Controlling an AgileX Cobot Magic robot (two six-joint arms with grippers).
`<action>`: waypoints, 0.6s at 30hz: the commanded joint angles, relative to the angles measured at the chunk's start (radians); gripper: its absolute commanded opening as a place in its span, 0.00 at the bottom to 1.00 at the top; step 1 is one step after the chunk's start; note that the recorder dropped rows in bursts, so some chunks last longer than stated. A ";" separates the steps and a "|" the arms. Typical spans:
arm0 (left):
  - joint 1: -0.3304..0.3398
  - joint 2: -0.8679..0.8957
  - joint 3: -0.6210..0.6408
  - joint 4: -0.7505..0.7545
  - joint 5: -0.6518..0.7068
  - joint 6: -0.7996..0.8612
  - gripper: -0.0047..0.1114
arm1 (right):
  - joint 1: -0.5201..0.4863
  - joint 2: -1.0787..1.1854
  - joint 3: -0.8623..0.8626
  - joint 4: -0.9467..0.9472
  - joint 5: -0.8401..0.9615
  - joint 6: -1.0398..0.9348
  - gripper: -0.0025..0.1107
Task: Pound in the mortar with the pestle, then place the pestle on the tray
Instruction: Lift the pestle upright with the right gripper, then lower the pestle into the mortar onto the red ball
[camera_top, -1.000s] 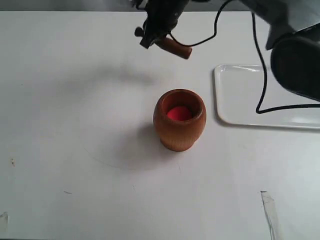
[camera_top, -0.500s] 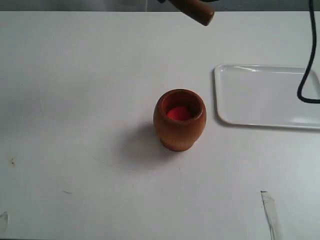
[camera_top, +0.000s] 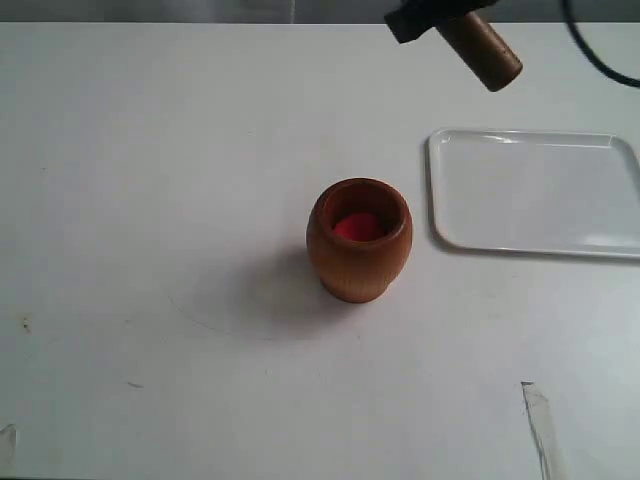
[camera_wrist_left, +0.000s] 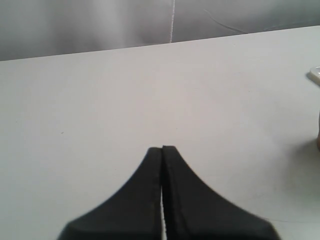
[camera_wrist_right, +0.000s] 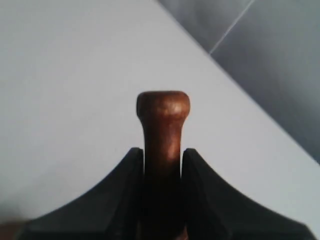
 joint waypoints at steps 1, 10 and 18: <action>-0.008 -0.001 0.001 -0.007 -0.003 -0.008 0.04 | 0.002 -0.264 0.354 0.243 -0.529 0.004 0.02; -0.008 -0.001 0.001 -0.007 -0.003 -0.008 0.04 | 0.194 -0.200 0.894 -0.152 -1.649 0.529 0.02; -0.008 -0.001 0.001 -0.007 -0.003 -0.008 0.04 | 0.197 0.148 0.813 -0.252 -1.725 0.572 0.02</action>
